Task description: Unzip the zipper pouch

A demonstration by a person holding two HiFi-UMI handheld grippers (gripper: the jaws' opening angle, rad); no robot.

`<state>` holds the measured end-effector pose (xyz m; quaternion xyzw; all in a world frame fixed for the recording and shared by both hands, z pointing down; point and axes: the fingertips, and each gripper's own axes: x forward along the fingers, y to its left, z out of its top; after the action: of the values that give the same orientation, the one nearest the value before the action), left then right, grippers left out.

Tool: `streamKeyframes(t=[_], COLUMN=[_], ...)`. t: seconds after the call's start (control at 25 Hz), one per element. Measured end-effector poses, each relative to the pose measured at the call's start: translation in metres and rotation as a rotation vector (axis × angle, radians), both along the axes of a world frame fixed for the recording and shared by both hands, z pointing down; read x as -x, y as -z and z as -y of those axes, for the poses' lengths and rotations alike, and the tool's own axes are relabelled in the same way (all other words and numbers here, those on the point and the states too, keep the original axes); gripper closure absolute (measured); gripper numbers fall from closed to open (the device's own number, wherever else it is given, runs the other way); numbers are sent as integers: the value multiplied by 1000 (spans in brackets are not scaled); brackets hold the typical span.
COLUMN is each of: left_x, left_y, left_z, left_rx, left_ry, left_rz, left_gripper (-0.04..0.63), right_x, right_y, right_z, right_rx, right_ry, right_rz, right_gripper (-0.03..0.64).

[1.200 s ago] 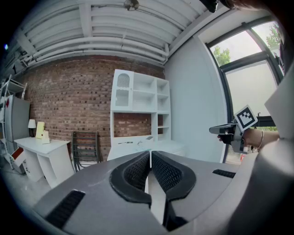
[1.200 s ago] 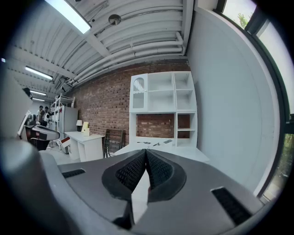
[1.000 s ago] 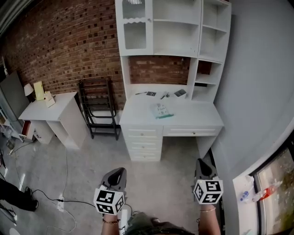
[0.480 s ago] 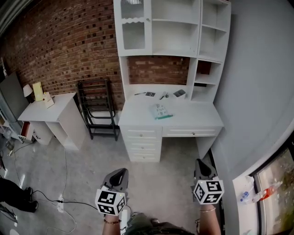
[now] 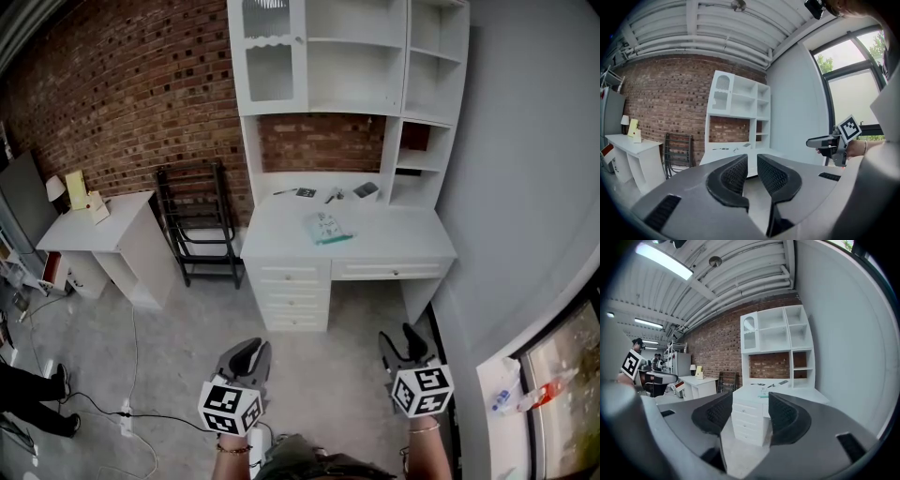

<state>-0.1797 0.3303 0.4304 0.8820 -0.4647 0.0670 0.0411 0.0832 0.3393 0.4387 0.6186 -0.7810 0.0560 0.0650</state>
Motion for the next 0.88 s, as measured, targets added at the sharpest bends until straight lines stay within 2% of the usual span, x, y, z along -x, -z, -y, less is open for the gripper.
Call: streamKeyframes(t=[0.2, 0.28, 0.32, 0.36, 0.4, 0.44, 0.6, 0.72, 0.88], left_x=[-13, -17, -19, -22, -26, -31, -44, -50, -56], left_y=[-2, 2, 4, 6, 7, 7, -3, -5, -17], left_z=[1, 3, 4, 7, 9, 10, 15, 22, 43], left_rx=[32, 23, 18, 16, 16, 17, 35, 20, 37], left_ry=[-87, -104, -107, -111, -118, -127, -171, -205, -235], left_rz=[-62, -88, -96, -99, -97, -88, -43, -19, 15], left_gripper=[370, 305, 243, 138, 73, 39, 25, 25, 26], right_x=[9, 13, 14, 15, 15, 14, 11, 9, 3], right_y=[-2, -1, 0, 1, 2, 2, -3, -3, -1], right_z=[6, 9, 10, 12, 14, 17, 28, 42, 63], right_rx=[-16, -23, -29, -37, -44, -47, -42, -44, -83], right_ry=[36, 42, 42, 42, 42, 43, 36, 32, 31], right_rz=[-6, -2, 3, 9, 17, 25, 63, 75, 71], right_gripper=[209, 150, 122, 91, 69, 50, 43, 43, 46])
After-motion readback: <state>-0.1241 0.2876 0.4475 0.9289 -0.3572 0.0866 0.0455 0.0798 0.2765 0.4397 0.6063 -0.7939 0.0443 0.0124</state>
